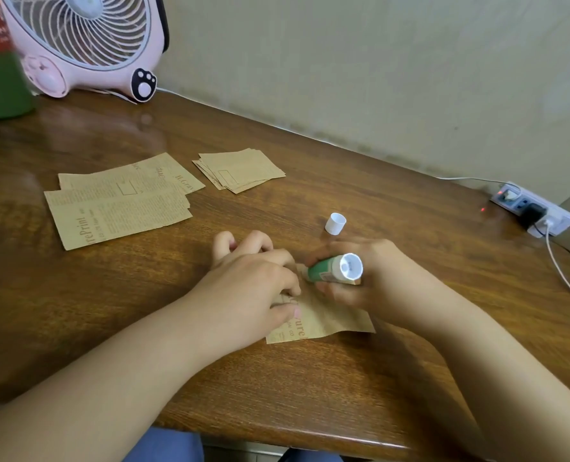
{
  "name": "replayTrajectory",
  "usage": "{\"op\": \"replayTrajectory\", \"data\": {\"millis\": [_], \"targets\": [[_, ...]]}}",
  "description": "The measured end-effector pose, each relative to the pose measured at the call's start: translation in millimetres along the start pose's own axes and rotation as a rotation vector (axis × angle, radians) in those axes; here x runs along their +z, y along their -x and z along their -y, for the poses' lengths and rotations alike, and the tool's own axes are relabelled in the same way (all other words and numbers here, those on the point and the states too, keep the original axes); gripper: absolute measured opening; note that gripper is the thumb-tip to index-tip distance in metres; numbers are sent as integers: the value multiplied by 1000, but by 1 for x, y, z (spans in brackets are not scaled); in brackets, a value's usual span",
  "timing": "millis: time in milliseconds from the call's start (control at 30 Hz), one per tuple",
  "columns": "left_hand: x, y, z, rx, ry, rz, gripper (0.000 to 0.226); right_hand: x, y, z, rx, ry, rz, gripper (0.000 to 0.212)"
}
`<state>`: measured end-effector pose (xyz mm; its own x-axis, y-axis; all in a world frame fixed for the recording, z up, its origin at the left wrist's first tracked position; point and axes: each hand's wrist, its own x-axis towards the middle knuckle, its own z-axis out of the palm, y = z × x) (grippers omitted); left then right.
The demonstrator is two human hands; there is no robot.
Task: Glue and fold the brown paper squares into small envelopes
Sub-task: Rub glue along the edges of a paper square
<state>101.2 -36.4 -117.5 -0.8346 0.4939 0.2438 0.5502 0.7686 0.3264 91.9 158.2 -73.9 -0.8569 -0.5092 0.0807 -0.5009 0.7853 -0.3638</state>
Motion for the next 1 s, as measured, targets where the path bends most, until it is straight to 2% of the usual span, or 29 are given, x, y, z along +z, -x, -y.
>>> {"op": "replayTrajectory", "data": {"millis": [200,400,600,800,1000], "targets": [[1,-2,2,17,-13,13,30,2,29,3,-54,87,39,24],[1,1,1,40,7,-14,38,-21,40,6,-1,30,-160,26],[-1,3,-1,32,-14,30,34,-7,31,12,-32,-34,79,33],[-1,2,3,-7,-1,49,36,-1,20,4,-1,-34,12,28],[-3,2,-1,-45,-49,28,44,1,-3,4,-31,-1,21,19]]}}
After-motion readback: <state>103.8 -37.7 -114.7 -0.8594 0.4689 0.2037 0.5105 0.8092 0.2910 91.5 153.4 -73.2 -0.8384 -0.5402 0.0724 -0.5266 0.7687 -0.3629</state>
